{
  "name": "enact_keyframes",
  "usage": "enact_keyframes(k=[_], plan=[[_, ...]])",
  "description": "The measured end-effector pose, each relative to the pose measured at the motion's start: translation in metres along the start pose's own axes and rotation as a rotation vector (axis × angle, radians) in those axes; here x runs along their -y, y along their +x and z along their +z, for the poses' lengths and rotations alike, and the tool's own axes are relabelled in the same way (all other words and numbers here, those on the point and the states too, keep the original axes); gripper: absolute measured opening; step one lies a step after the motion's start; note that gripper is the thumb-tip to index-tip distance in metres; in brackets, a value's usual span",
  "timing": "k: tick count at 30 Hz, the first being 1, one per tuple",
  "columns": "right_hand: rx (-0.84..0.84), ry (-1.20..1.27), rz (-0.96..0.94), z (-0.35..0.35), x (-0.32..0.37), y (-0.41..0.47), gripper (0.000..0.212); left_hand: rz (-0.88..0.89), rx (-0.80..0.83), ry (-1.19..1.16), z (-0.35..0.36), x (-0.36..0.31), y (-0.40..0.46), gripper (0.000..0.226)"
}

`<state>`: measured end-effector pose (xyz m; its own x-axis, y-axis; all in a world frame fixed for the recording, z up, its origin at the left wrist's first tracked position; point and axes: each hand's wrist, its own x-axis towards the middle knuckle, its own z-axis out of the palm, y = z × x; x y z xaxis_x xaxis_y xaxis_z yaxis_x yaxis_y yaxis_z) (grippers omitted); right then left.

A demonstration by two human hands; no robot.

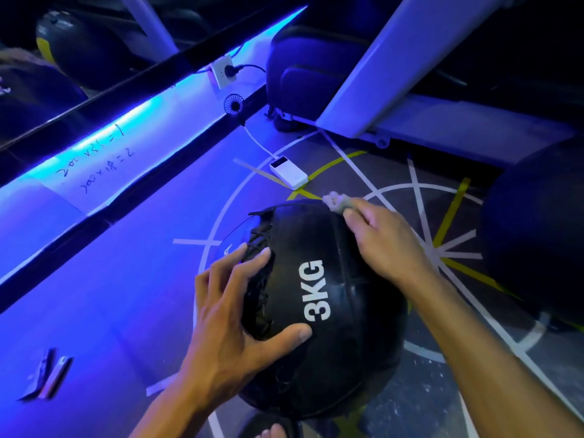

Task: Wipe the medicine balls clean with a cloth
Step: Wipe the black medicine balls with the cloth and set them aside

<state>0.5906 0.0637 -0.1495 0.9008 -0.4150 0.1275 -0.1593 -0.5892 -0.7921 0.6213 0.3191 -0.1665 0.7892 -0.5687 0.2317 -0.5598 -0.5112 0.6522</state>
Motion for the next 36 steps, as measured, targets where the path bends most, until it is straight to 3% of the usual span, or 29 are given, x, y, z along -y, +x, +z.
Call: enact_keyframes(k=[5, 6, 8, 10, 11, 13, 15, 21, 23, 26, 27, 31, 33, 36], plan=[[0.164, -0.031, -0.396, 0.023, 0.043, -0.046, 0.036, 0.05, -0.008, 0.013, 0.008, -0.007, 0.001, 0.094], [0.134, -0.015, -0.379, 0.017, 0.033, -0.037, 0.034, 0.048, -0.004, 0.008, 0.008, -0.008, 0.0, 0.094], [0.021, 0.017, -0.167, 0.0, 0.007, -0.008, 0.034, 0.048, -0.003, 0.006, 0.01, -0.011, 0.0, 0.096], [0.036, 0.0, -0.027, -0.009, 0.005, -0.001, 0.033, 0.065, -0.001, 0.022, 0.013, -0.015, -0.002, 0.096], [0.08, -0.023, -0.08, -0.004, 0.015, -0.007, 0.031, 0.07, 0.003, 0.021, 0.014, -0.015, -0.003, 0.095], [0.193, -0.077, -0.359, 0.016, 0.044, -0.032, 0.028, 0.067, -0.004, 0.02, 0.014, -0.013, -0.004, 0.091], [0.221, -0.012, -0.419, 0.017, 0.049, -0.041, 0.028, 0.064, 0.01, 0.018, 0.013, -0.011, -0.005, 0.09], [-0.1, 0.042, 0.052, -0.001, -0.007, -0.039, 0.044, 0.048, 0.015, -0.018, 0.005, -0.002, -0.001, 0.095], [-0.158, -0.027, -0.073, 0.027, 0.016, -0.078, 0.047, 0.043, 0.011, -0.024, 0.002, 0.002, 0.002, 0.094], [-0.132, -0.097, -0.456, 0.046, 0.033, -0.127, 0.037, 0.06, 0.013, -0.022, -0.002, 0.01, 0.002, 0.091], [-0.139, -0.065, -0.461, 0.042, 0.031, -0.133, 0.032, 0.054, 0.011, -0.03, -0.004, 0.012, 0.001, 0.091], [-0.286, 0.312, -0.035, 0.003, 0.028, -0.099, 0.037, 0.027, 0.03, -0.072, -0.005, 0.014, -0.003, 0.094], [-0.398, 0.462, 0.068, -0.012, 0.024, -0.068, 0.037, 0.023, 0.026, -0.083, -0.005, 0.012, -0.001, 0.093], [-0.295, 0.23, 0.041, 0.004, 0.027, -0.051, 0.033, 0.023, 0.032, -0.095, -0.003, 0.01, 0.003, 0.092]])
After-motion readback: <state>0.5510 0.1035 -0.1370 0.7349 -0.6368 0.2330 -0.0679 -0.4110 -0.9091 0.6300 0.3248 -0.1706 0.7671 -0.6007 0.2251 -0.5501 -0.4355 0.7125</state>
